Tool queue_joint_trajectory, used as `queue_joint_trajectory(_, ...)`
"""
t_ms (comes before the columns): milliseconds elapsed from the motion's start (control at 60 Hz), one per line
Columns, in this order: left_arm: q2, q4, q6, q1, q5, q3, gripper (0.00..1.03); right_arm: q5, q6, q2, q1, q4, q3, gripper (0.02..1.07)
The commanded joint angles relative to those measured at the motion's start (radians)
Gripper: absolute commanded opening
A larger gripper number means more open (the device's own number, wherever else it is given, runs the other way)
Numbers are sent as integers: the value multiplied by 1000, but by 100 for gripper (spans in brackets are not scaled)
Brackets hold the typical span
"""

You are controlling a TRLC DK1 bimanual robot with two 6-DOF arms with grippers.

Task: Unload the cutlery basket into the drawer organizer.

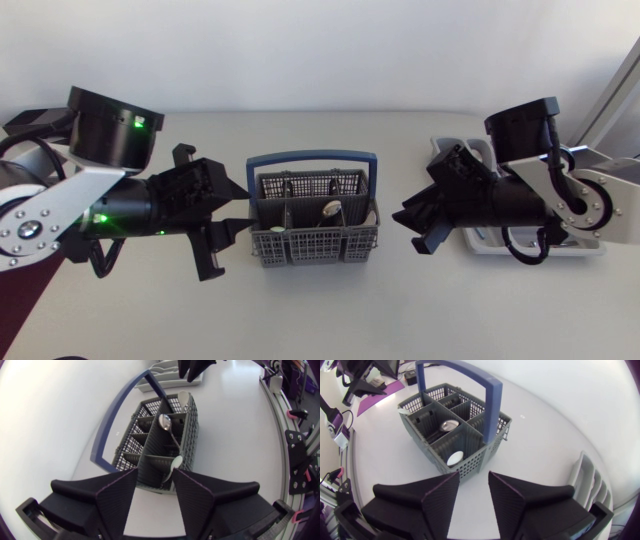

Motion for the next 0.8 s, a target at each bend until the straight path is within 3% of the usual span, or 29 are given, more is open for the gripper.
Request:
queue_joint_trajectory(0,20,-5,42,-50,-41,-26,52,8,-10,-22,11,-22,-25,49)
queue_joint_trajectory(300,108,49,72,-168,-163,-36,52,9,-10,-55,26,-24,-55,49)
queue_joint_trajectory(783,183,185,119,-179,-262,-71,51,9,-11,-67,28,-13,-82,49)
